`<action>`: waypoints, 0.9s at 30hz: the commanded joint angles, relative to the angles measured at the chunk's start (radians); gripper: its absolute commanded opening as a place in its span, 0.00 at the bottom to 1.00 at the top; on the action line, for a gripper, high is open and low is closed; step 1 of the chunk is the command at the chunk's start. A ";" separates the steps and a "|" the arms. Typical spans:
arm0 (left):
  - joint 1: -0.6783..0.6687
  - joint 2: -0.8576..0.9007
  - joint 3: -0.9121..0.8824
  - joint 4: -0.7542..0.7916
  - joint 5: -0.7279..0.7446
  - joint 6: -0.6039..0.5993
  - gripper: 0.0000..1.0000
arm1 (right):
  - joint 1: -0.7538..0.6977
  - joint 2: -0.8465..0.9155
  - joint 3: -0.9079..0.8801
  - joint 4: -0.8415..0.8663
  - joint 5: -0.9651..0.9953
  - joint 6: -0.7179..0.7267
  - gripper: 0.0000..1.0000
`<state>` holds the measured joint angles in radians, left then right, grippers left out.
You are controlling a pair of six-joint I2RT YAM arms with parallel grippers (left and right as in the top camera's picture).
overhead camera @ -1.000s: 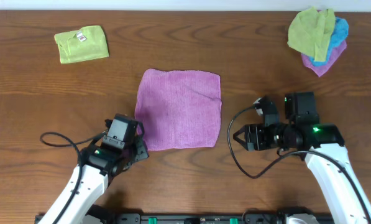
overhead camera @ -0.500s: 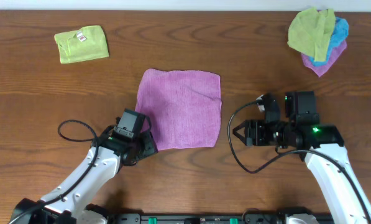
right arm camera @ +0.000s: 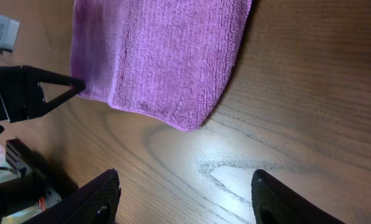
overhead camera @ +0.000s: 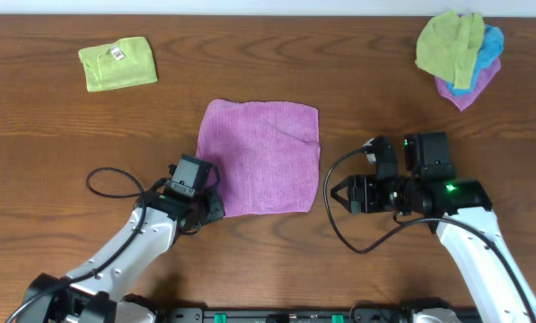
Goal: Fold the cloth
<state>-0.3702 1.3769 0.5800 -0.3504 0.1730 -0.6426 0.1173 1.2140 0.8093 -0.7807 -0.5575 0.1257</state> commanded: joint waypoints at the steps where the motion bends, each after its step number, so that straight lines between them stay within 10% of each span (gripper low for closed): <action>1: 0.003 0.010 -0.005 0.005 -0.019 0.012 0.16 | 0.010 -0.006 -0.004 -0.006 -0.015 -0.005 0.69; 27: 0.004 0.008 0.248 -0.067 -0.027 0.082 0.06 | 0.009 0.211 -0.283 0.392 -0.352 0.110 0.77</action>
<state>-0.3702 1.3804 0.7982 -0.4126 0.1642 -0.5770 0.1177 1.3983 0.5499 -0.4122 -0.8474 0.1879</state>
